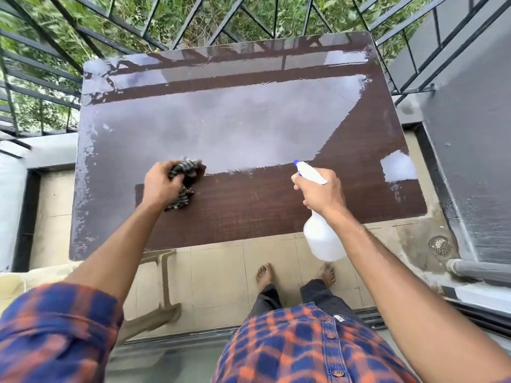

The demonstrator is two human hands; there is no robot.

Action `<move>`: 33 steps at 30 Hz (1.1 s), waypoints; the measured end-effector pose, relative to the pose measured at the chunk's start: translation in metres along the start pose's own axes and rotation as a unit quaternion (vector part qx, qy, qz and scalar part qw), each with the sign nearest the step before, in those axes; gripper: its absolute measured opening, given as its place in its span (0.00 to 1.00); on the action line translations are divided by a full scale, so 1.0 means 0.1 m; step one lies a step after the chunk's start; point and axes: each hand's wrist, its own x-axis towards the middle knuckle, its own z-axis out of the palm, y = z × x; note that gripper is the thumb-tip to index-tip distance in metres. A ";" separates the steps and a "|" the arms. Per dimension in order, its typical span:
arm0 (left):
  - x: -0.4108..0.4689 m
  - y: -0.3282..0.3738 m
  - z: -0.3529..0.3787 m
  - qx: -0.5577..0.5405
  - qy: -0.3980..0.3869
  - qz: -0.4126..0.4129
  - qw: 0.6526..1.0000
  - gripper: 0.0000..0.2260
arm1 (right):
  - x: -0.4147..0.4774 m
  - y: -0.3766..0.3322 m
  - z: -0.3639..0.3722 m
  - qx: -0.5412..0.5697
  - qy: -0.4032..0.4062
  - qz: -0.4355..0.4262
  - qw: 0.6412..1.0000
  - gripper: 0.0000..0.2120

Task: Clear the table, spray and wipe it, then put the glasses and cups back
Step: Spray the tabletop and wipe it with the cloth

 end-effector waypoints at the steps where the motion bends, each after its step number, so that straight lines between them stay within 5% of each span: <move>1: -0.06 -0.01 0.11 0.005 -0.009 0.007 1.000 0.17 | 0.00 -0.01 0.02 0.000 0.000 0.000 1.000 0.13; 14: -1.70 0.80 1.29 -0.083 -0.098 0.256 0.958 0.22 | -0.12 0.09 0.14 -0.016 -0.006 0.012 1.000 0.09; 23: -0.70 0.75 0.70 -0.070 0.044 0.138 0.987 0.25 | -0.17 0.15 -0.02 0.011 0.008 0.030 0.999 0.10; 27: -0.36 0.57 0.79 -0.030 0.010 0.074 0.997 0.20 | -0.16 0.20 -0.14 0.029 0.028 0.037 0.998 0.08; 33: -0.95 0.90 1.26 0.020 -0.073 0.298 0.952 0.24 | -0.18 0.35 -0.25 0.030 0.043 0.050 0.997 0.09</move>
